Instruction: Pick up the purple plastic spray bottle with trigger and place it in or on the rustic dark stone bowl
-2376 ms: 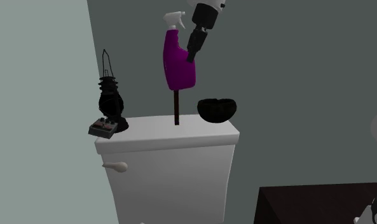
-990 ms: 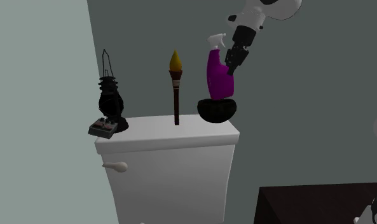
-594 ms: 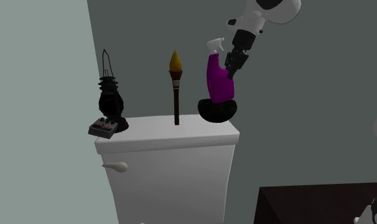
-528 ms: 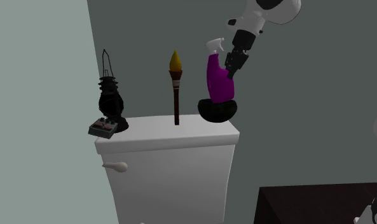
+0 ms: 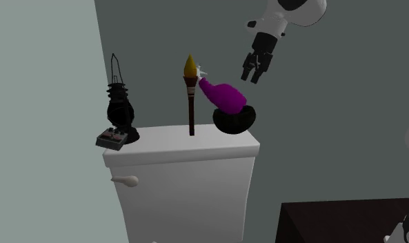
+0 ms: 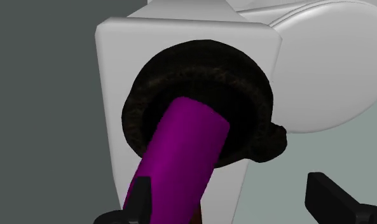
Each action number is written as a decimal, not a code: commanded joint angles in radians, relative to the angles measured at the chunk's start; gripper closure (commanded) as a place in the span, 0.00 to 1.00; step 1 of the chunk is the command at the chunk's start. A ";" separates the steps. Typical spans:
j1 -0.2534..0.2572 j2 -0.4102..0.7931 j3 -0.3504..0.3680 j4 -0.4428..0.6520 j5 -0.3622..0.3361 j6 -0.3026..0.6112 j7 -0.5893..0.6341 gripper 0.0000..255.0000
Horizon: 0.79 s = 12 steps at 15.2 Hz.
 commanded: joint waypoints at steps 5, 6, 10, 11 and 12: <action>-0.011 -0.024 0.007 0.105 -0.019 -0.123 0.014 0.00; -0.011 -0.024 0.007 0.105 -0.019 -0.123 0.014 0.00; -0.011 -0.024 0.007 0.105 -0.019 -0.123 0.014 0.00; -0.011 -0.024 0.007 0.105 -0.019 -0.123 0.014 0.00; -0.011 -0.024 0.007 0.105 -0.019 -0.123 0.014 0.00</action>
